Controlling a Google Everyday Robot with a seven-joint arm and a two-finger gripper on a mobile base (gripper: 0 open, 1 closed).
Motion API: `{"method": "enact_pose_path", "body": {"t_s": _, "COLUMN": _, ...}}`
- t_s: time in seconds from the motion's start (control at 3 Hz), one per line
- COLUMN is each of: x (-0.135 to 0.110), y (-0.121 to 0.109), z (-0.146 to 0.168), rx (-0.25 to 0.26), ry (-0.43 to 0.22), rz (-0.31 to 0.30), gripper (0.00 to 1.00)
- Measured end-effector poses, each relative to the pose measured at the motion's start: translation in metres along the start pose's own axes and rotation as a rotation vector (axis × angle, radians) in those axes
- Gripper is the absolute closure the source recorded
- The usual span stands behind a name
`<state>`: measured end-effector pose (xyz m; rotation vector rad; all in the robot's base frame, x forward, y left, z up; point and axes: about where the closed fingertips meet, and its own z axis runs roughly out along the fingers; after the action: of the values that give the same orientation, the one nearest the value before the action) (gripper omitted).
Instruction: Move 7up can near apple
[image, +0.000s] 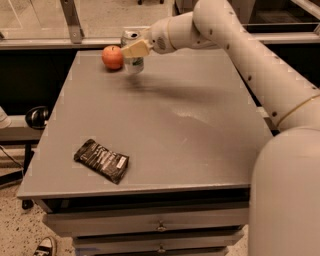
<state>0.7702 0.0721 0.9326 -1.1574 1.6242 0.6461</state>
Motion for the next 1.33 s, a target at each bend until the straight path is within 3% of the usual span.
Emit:
{"method": "enact_pose_path", "body": {"t_s": 0.33, "x": -0.001, "y": -0.019, "z": 0.021, "rx": 0.012, "ry": 0.024, "rz": -0.039, "gripper": 1.0}}
{"method": "enact_pose_path", "body": {"t_s": 0.67, "x": 0.003, "y": -0.032, "z": 0.033, "rx": 0.007, "ry": 0.045, "rz": -0.059, "gripper": 0.81}}
{"method": "enact_pose_path", "body": {"t_s": 1.33, "x": 0.016, "y": -0.036, "z": 0.036, "rx": -0.015, "ry": 0.084, "rz": -0.058, "gripper": 0.35}}
